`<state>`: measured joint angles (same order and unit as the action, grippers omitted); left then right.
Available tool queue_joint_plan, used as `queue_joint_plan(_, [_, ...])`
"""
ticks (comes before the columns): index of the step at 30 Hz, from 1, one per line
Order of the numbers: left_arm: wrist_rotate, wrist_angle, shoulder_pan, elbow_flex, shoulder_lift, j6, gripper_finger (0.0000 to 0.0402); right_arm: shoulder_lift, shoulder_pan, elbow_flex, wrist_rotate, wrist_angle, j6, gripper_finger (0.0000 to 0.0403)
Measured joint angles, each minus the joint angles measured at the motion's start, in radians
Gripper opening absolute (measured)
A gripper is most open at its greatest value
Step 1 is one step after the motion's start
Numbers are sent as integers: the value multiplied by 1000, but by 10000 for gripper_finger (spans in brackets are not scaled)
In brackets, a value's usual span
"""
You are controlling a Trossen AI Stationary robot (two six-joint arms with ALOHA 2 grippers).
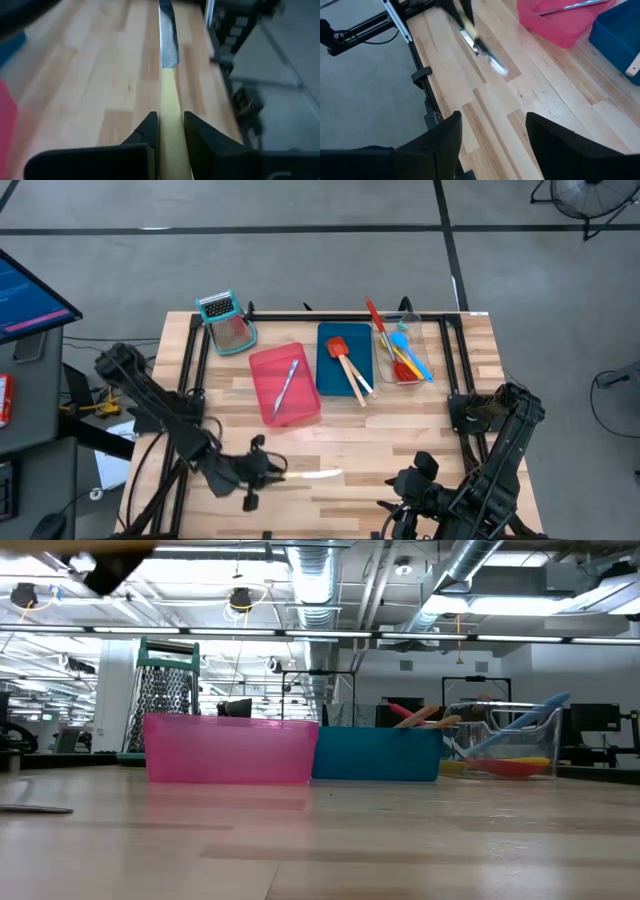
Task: Pick & Place Kitchen Items
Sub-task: Put the yellow table knife into the red bin
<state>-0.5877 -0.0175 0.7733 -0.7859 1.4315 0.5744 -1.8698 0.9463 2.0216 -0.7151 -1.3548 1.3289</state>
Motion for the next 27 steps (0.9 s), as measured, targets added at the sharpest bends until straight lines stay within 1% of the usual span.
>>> queue_joint_plan(3, [-6,7,-23,0,-105,16,44,0,0,0,0,0,0,216])
queue_joint_plan(6, [-8,7,-47,-1,-218,97,45,0,1,0,-2,0,-3,216])
queue_joint_plan(10, [-8,-1,-62,-1,-390,165,45,0,1,0,-24,0,-3,216])
queue_joint_plan(14, [-7,-20,-62,-2,-552,193,46,0,1,0,-36,0,-3,216])
queue_joint_plan(17, [1,-74,-55,-2,-647,194,46,0,1,0,-47,1,-3,216])
queue_joint_plan(21, [85,-189,-53,-3,-731,189,46,0,1,0,-46,1,-3,216])
queue_joint_plan(23, [115,-260,-53,-3,-750,171,46,0,1,0,-46,1,-4,216])
queue_joint_plan(27, [213,-416,-53,-4,-762,167,46,0,1,0,-47,1,-27,216])
